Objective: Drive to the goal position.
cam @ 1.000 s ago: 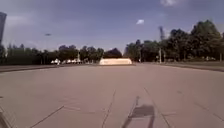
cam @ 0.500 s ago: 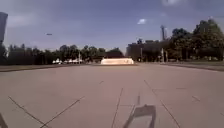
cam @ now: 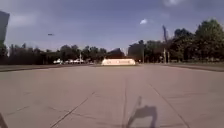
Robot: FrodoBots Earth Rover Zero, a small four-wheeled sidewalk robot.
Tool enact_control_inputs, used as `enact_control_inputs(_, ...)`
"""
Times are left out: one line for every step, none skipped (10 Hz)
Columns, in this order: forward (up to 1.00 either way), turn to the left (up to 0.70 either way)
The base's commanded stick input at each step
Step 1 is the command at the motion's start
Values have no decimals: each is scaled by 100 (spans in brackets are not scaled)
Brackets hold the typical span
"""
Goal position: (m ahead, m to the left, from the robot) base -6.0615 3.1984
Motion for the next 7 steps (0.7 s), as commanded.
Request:
enact_control_inputs(100, -12)
enact_control_inputs(100, -11)
enact_control_inputs(100, -11)
enact_control_inputs(100, -11)
enact_control_inputs(100, -11)
enact_control_inputs(100, -11)
enact_control_inputs(100, -11)
